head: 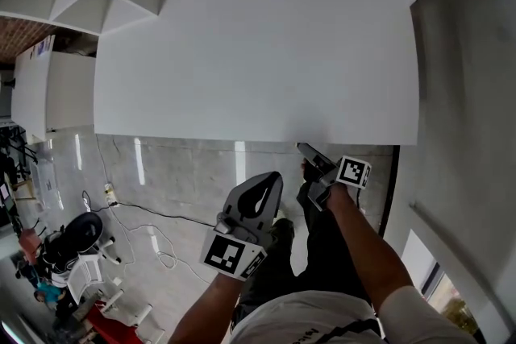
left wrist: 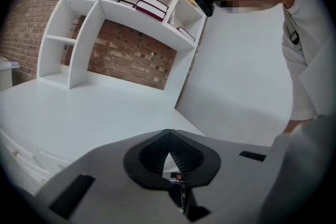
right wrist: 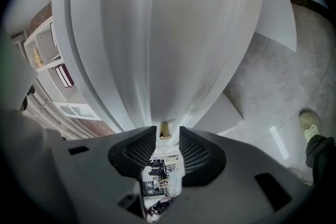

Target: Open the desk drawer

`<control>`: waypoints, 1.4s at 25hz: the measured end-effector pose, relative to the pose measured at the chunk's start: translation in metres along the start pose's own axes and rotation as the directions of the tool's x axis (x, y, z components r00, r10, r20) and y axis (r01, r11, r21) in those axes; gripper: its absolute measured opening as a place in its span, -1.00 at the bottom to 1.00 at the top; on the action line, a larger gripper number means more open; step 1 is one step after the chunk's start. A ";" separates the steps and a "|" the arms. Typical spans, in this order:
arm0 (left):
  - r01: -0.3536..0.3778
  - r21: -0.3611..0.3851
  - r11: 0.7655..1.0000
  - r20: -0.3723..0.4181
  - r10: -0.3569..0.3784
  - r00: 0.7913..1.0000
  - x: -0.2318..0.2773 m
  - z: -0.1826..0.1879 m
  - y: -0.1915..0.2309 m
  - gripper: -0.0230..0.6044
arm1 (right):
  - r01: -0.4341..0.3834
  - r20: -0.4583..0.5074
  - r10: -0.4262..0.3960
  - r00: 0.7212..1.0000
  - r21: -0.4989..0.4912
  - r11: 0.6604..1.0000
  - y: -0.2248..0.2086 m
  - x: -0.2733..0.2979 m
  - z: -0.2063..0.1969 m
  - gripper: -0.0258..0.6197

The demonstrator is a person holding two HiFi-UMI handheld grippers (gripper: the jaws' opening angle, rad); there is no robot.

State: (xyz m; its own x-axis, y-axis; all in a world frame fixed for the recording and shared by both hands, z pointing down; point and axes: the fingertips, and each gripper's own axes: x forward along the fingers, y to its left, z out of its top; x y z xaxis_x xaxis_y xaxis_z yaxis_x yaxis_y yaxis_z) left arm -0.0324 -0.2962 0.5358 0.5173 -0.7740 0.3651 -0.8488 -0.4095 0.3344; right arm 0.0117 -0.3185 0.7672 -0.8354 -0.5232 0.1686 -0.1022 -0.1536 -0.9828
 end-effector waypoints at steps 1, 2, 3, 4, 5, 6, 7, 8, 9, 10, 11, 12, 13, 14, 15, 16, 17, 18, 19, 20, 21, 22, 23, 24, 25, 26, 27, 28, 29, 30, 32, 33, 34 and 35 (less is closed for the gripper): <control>-0.003 -0.003 1.000 -0.001 0.003 1.000 0.000 -0.001 0.000 -0.89 | -0.001 -0.001 0.001 1.000 -0.003 1.000 -0.001 0.002 0.001 -0.54; -0.005 -0.006 1.000 -0.002 0.005 1.000 0.000 -0.002 0.002 -0.89 | -0.002 -0.003 0.002 1.000 -0.006 1.000 -0.001 0.004 0.002 -0.54; -0.009 -0.009 1.000 -0.004 0.009 1.000 0.001 -0.003 0.004 -0.89 | 0.001 -0.007 -0.001 1.000 -0.009 1.000 -0.003 0.008 0.003 -0.54; -0.012 -0.011 1.000 -0.006 0.012 1.000 0.002 -0.004 0.007 -0.89 | 0.006 -0.012 -0.006 1.000 -0.014 1.000 -0.005 0.012 0.004 -0.54; -0.015 -0.012 1.000 -0.008 0.015 1.000 0.002 -0.006 0.010 -0.89 | 0.013 -0.018 -0.013 1.000 -0.021 1.000 -0.007 0.015 0.004 -0.54; -0.018 -0.012 1.000 -0.010 0.017 1.000 0.002 -0.007 0.012 -0.89 | 0.019 -0.022 -0.020 1.000 -0.027 0.999 -0.009 0.018 0.004 -0.54; -0.019 -0.013 1.000 -0.010 0.019 1.000 0.002 -0.008 0.013 -0.89 | 0.021 -0.022 -0.022 1.000 -0.027 0.999 -0.010 0.019 0.004 -0.55; -0.021 -0.013 1.000 -0.010 0.021 1.000 0.001 -0.009 0.014 -0.89 | 0.017 -0.021 -0.017 1.000 -0.022 1.000 -0.009 0.020 0.004 -0.57; -0.023 -0.014 1.000 -0.010 0.022 1.000 0.001 -0.009 0.015 -0.89 | 0.006 -0.018 -0.007 1.000 -0.018 1.000 -0.007 0.020 0.004 -0.61; -0.024 -0.014 1.000 -0.010 0.024 1.000 -0.001 -0.009 0.015 -0.89 | -0.003 -0.016 0.003 1.000 -0.022 1.000 -0.005 0.021 0.004 -0.64; -0.025 -0.014 1.000 -0.010 0.025 1.000 -0.002 -0.009 0.015 -0.89 | -0.007 -0.015 0.007 1.000 -0.030 1.000 -0.004 0.020 0.004 -0.66; -0.026 -0.012 1.000 -0.010 0.026 1.000 -0.003 -0.010 0.015 -0.89 | -0.008 -0.013 0.007 1.000 -0.036 0.999 -0.004 0.020 0.004 -0.67; -0.027 -0.010 1.000 -0.009 0.027 1.000 -0.004 -0.010 0.015 -0.89 | -0.005 -0.010 0.004 1.000 -0.035 0.999 -0.005 0.019 0.003 -0.67; -0.028 -0.009 1.000 -0.008 0.028 1.000 -0.005 -0.011 0.015 -0.89 | -0.002 -0.006 0.002 1.000 -0.029 1.000 -0.006 0.018 0.003 -0.67; -0.030 -0.011 0.999 -0.007 0.030 1.000 -0.006 -0.011 0.015 -0.89 | -0.003 -0.002 0.003 1.000 -0.028 1.000 -0.006 0.018 0.003 -0.67; -0.032 -0.014 0.999 -0.007 0.032 0.999 -0.008 -0.011 0.015 -0.89 | -0.004 0.001 0.004 1.000 -0.030 1.000 -0.005 0.018 0.003 -0.68; -0.034 -0.016 0.999 -0.007 0.034 0.999 -0.009 -0.011 0.016 -0.89 | -0.004 0.005 0.005 1.000 -0.034 0.999 -0.005 0.018 0.003 -0.68; -0.037 -0.017 0.999 -0.006 0.037 0.999 -0.011 -0.011 0.017 -0.89 | -0.005 0.008 0.005 1.000 -0.034 0.999 -0.005 0.018 0.002 -0.68; -0.041 -0.017 0.999 -0.004 0.041 0.999 -0.013 -0.011 0.017 -0.89 | -0.007 0.012 0.008 1.000 -0.031 0.999 -0.004 0.017 0.001 -0.68; -0.044 -0.016 0.999 -0.001 0.044 0.999 -0.015 -0.011 0.018 -0.89 | -0.011 0.015 0.011 1.000 -0.026 1.000 -0.004 0.016 0.000 -0.68; -0.048 -0.016 0.999 0.002 0.048 0.999 -0.017 -0.010 0.018 -0.89 | -0.012 0.018 0.013 1.000 -0.021 1.000 -0.004 0.015 -0.003 -0.68; -0.050 -0.017 0.999 0.006 0.050 0.999 -0.021 -0.010 0.018 -0.89 | -0.012 0.019 0.012 1.000 -0.016 1.000 -0.004 0.012 -0.007 -0.68; -0.051 -0.018 0.999 0.010 0.051 0.999 -0.027 -0.010 0.017 -0.89 | -0.009 0.019 0.010 1.000 -0.016 1.000 -0.005 0.010 -0.012 -0.68; -0.050 -0.018 0.999 0.013 0.050 0.999 -0.032 -0.010 0.017 -0.89 | -0.004 0.018 0.005 1.000 -0.022 1.000 -0.006 0.007 -0.017 -0.68; -0.047 -0.017 0.999 0.015 0.047 0.999 -0.038 -0.010 0.016 -0.89 | -0.001 0.018 0.001 1.000 -0.029 1.000 -0.006 0.004 -0.023 -0.68; -0.043 -0.015 0.999 0.017 0.043 0.999 -0.043 -0.011 0.015 -0.89 | 0.000 0.020 0.001 1.000 -0.032 0.999 -0.006 0.002 -0.028 -0.68; -0.038 -0.012 0.999 0.018 0.038 0.999 -0.047 -0.013 0.014 -0.89 | 0.000 0.024 0.000 1.000 -0.030 1.000 -0.006 0.000 -0.033 -0.68; -0.033 -0.010 0.999 0.020 0.033 0.999 -0.051 -0.014 0.012 -0.89 | 0.003 0.029 -0.002 1.000 -0.027 1.000 -0.007 -0.003 -0.037 -0.68; -0.028 -0.007 1.000 0.023 0.028 0.999 -0.055 -0.015 0.011 -0.89 | 0.007 0.035 -0.006 0.999 -0.028 1.000 -0.008 -0.007 -0.041 -0.68; -0.022 -0.004 1.000 0.026 0.022 0.999 -0.060 -0.015 0.010 -0.89 | 0.012 0.042 -0.011 0.999 -0.033 0.999 -0.009 -0.010 -0.045 -0.68; -0.010 0.003 1.000 0.029 0.010 1.000 -0.073 -0.018 0.008 -0.89 | 0.018 0.055 -0.016 0.998 -0.043 0.999 -0.011 -0.017 -0.057 -0.68; -0.004 0.007 1.000 0.030 0.004 1.000 -0.079 -0.019 0.007 -0.89 | 0.020 0.059 -0.018 0.998 -0.046 0.999 -0.012 -0.020 -0.063 -0.68; 0.002 0.010 1.000 0.030 -0.002 1.000 -0.086 -0.021 0.006 -0.89 | 0.024 0.063 -0.021 0.998 -0.048 0.999 -0.013 -0.023 -0.070 -0.68; 0.008 0.014 1.000 0.029 -0.009 1.000 -0.091 -0.023 0.004 -0.89 | 0.026 0.067 -0.023 0.998 -0.049 0.998 -0.014 -0.027 -0.077 -0.68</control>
State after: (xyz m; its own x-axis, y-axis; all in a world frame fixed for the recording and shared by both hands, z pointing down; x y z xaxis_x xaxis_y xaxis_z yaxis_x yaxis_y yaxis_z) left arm -0.0809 -0.2160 0.5239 0.5214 -0.7838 0.3372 -0.8458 -0.4227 0.3254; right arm -0.0057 -0.2380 0.7708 -0.7950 -0.5742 0.1958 -0.1503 -0.1263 -0.9805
